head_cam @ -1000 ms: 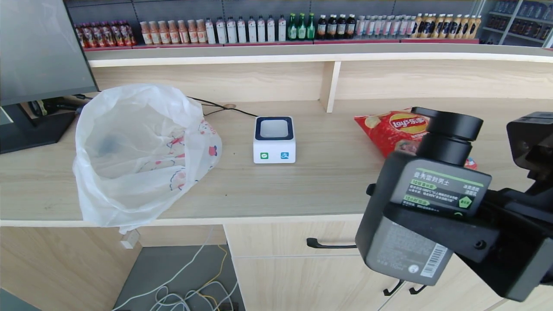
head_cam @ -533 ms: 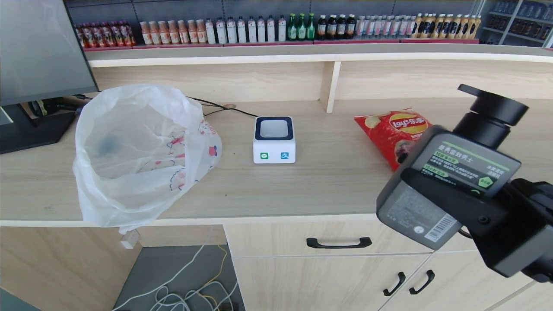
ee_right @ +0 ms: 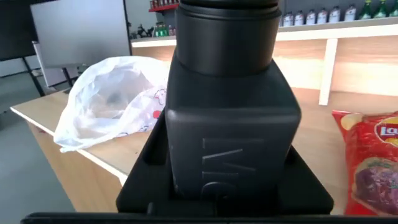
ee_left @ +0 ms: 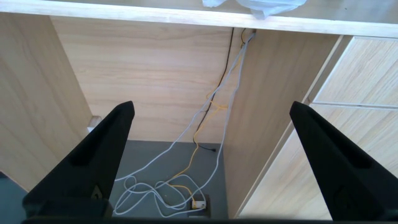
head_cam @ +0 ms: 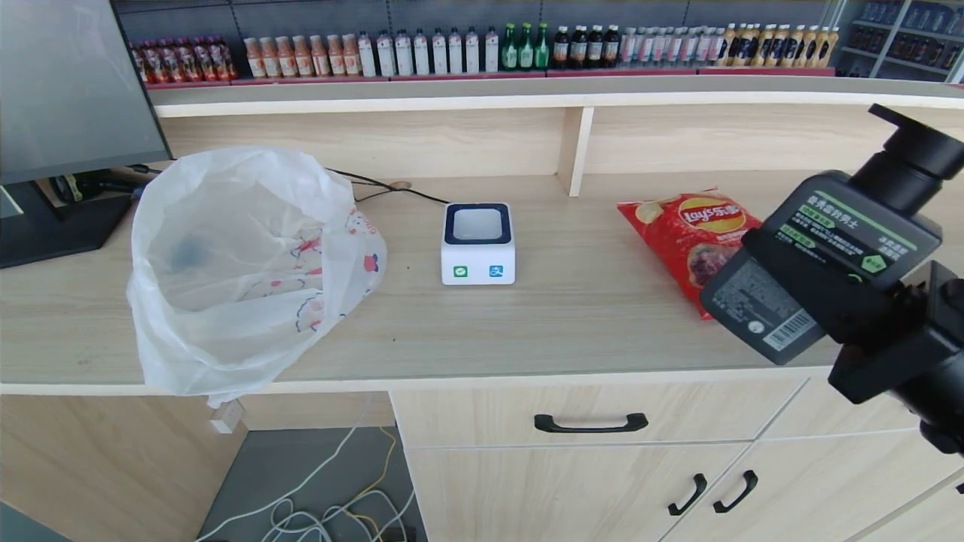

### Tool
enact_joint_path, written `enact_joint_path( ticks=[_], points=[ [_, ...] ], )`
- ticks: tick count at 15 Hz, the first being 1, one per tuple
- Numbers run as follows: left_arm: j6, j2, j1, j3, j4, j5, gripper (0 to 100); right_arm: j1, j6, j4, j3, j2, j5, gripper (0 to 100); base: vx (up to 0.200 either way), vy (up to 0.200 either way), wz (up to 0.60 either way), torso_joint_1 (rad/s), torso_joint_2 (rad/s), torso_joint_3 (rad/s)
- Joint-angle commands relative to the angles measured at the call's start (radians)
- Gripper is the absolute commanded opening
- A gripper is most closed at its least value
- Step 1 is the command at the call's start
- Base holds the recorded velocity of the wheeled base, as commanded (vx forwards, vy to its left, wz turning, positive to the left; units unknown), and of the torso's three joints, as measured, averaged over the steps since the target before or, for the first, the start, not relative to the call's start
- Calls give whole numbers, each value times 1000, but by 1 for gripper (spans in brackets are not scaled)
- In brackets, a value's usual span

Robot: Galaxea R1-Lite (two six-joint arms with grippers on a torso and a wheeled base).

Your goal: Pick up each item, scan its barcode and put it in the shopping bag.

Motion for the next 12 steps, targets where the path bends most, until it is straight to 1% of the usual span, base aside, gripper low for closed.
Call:
enact_joint_path(
  ticks=[1, 3, 5, 6, 8, 12],
  points=[
    [0, 0, 0, 0, 0, 0, 100, 0, -40, -1, -8, -1, -46, 0, 0, 0, 0, 0, 0, 0],
    [0, 0, 0, 0, 0, 0, 100, 0, -94, -1, -29, -1, -73, 0, 0, 0, 0, 0, 0, 0],
    [0, 0, -2, 0, 0, 0, 100, -23, -118, 2, -48, 2, -113, 0, 0, 0, 0, 0, 0, 0],
    [0, 0, 0, 0, 0, 0, 100, -27, -135, 9, -65, 6, -182, 0, 0, 0, 0, 0, 0, 0],
    [0, 0, 0, 0, 0, 0, 100, -29, -167, 13, -78, 5, -248, 0, 0, 0, 0, 0, 0, 0],
    [1, 0, 0, 0, 0, 0, 100, -49, -172, 12, -126, 69, -253, 0, 0, 0, 0, 0, 0, 0]
  ],
)
